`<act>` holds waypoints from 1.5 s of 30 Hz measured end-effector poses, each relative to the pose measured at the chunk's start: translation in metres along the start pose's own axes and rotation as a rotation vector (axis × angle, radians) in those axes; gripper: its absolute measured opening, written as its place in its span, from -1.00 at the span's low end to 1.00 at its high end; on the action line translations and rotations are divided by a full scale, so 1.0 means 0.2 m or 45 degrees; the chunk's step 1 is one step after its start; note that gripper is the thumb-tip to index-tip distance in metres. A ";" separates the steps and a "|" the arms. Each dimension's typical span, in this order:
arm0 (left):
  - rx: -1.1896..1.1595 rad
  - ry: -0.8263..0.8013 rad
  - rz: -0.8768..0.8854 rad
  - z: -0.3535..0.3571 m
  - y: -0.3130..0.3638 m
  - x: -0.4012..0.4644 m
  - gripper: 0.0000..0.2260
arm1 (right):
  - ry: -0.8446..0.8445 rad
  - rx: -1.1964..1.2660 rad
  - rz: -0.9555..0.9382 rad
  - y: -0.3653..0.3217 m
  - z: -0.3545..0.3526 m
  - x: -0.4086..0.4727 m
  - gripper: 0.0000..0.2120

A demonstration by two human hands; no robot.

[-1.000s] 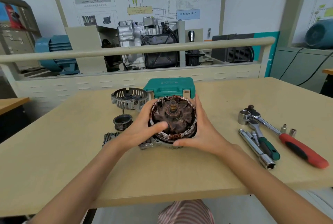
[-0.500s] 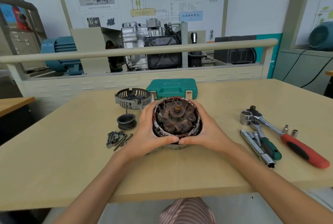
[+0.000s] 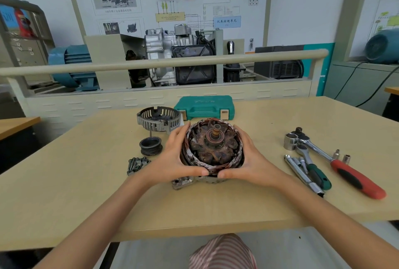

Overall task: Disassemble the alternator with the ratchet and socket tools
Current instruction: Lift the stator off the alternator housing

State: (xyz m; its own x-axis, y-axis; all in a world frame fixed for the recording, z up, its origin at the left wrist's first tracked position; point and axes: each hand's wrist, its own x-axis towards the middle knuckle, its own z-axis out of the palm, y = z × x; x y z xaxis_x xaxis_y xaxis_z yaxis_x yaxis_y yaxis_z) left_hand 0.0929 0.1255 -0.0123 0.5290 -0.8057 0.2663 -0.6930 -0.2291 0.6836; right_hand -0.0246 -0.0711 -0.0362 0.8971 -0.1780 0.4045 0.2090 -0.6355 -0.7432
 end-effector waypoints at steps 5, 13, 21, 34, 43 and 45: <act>0.066 0.033 0.172 -0.01 0.01 0.01 -0.07 | 0.061 0.101 -0.125 -0.01 0.01 0.00 0.00; -0.056 0.195 0.192 0.02 0.01 0.00 -0.04 | 0.173 0.156 -0.196 0.01 0.03 0.00 -0.06; -0.050 0.450 0.254 0.13 0.01 -0.02 -0.11 | 0.188 0.177 -0.224 0.01 0.03 -0.01 -0.12; 0.120 0.620 0.213 0.16 0.06 -0.04 -0.11 | 0.169 -0.134 -0.277 0.01 0.01 -0.02 -0.18; 0.105 0.646 0.256 0.16 0.07 -0.03 -0.12 | 0.252 -0.283 -0.378 0.01 0.05 -0.04 -0.23; 0.070 0.658 0.305 0.16 0.07 -0.03 -0.19 | 0.284 -0.230 -0.392 0.01 0.06 -0.05 -0.23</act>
State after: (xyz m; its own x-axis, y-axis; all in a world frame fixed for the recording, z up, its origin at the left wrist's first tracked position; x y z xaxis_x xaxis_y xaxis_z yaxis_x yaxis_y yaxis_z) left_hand 0.0642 0.1092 -0.0261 0.5152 -0.4701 0.7166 -0.8402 -0.1118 0.5306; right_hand -0.0279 -0.0610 -0.0482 0.6928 -0.1048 0.7135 0.3650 -0.8023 -0.4723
